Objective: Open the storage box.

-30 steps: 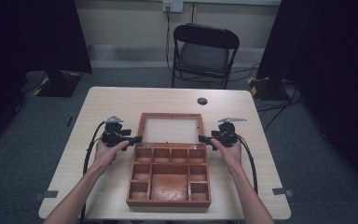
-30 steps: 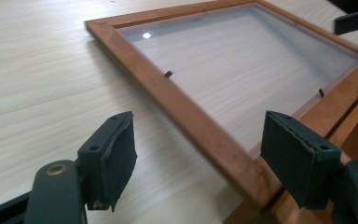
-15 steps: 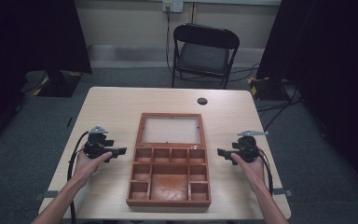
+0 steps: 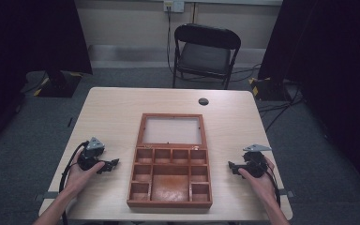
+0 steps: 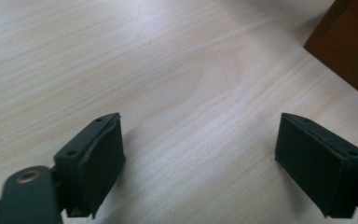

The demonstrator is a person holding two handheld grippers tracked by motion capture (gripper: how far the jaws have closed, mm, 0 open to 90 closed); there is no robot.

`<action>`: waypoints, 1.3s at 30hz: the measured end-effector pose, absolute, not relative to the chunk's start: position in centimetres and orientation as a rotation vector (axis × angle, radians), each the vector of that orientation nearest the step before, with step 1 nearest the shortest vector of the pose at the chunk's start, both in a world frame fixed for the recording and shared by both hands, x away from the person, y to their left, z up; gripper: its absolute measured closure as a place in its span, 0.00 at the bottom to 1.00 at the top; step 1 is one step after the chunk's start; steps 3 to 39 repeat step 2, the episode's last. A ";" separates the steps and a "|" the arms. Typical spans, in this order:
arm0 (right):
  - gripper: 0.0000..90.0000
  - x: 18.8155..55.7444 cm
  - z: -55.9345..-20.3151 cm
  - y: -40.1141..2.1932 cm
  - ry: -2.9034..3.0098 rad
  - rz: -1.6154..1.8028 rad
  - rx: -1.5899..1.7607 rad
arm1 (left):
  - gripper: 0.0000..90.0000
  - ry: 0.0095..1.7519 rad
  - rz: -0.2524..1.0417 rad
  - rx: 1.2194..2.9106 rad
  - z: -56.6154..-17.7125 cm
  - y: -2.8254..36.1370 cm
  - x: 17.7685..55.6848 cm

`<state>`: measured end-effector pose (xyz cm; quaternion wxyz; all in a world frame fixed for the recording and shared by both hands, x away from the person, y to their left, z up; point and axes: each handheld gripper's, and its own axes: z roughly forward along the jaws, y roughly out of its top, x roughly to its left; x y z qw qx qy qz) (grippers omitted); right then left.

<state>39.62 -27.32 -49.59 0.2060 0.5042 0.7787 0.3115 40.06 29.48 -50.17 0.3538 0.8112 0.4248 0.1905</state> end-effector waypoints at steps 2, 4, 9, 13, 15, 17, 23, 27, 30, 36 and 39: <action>0.08 39.6 -49.8 -27.4 2.159 0.876 1.397 | 0.15 1.099 0.494 2.096 -50.2 29.5 40.1; 0.08 39.6 -49.8 -27.4 2.159 0.876 1.397 | 0.15 1.099 0.494 2.096 -50.2 29.5 40.1; 0.08 39.6 -49.8 -27.4 2.159 0.876 1.397 | 0.15 1.099 0.494 2.096 -50.2 29.5 40.1; 0.08 39.6 -49.8 -27.4 2.159 0.876 1.397 | 0.15 1.099 0.494 2.096 -50.2 29.5 40.1; 0.08 39.6 -49.8 -27.4 2.159 0.876 1.397 | 0.15 1.099 0.494 2.096 -50.2 29.5 40.1; 0.08 39.6 -49.8 -27.4 2.159 0.876 1.397 | 0.15 1.099 0.494 2.096 -50.2 29.5 40.1; 0.08 39.6 -49.8 -27.4 2.159 0.876 1.397 | 0.15 1.099 0.494 2.096 -50.2 29.5 40.1; 0.08 39.6 -49.8 -27.4 2.159 0.876 1.397 | 0.15 1.099 0.494 2.096 -50.2 29.5 40.1; 0.08 39.6 -49.8 -27.4 2.159 0.876 1.397 | 0.15 1.099 0.494 2.096 -50.2 29.5 40.1; 0.08 39.6 -49.8 -27.4 2.159 0.876 1.397 | 0.15 1.099 0.494 2.096 -50.2 29.5 40.1; 0.08 39.6 -49.8 -27.4 2.159 0.876 1.397 | 0.15 1.099 0.494 2.096 -50.2 29.5 40.1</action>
